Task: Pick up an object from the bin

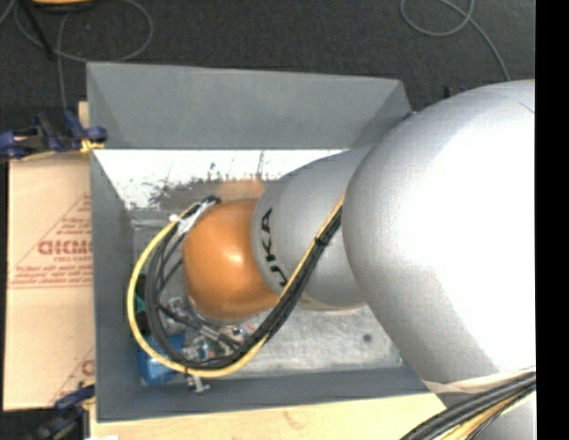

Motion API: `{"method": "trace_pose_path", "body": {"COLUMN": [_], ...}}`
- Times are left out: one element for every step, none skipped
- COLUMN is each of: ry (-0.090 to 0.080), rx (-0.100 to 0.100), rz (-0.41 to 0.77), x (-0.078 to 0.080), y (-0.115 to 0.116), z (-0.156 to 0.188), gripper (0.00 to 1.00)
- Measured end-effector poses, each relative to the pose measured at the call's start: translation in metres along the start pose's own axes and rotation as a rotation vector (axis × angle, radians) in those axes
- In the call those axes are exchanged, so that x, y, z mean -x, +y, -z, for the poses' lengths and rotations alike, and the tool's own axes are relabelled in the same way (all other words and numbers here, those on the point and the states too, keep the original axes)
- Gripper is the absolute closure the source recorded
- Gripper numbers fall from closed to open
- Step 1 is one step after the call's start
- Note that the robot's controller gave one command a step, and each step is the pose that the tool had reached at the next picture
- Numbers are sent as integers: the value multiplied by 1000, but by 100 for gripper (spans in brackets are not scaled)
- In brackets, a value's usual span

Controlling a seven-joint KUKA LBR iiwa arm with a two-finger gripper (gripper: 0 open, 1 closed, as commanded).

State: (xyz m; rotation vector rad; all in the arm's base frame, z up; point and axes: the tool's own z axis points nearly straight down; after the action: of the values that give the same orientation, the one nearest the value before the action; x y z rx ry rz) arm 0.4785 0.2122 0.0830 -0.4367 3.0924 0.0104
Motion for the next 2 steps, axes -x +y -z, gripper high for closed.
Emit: {"method": "trace_pose_path", "body": {"ry": [0, 19], "rx": [0, -3], "rz": [-1, -18], "x": [0, -7], "y": [0, -1], "z": [0, 38], "gripper": [100, 100]}}
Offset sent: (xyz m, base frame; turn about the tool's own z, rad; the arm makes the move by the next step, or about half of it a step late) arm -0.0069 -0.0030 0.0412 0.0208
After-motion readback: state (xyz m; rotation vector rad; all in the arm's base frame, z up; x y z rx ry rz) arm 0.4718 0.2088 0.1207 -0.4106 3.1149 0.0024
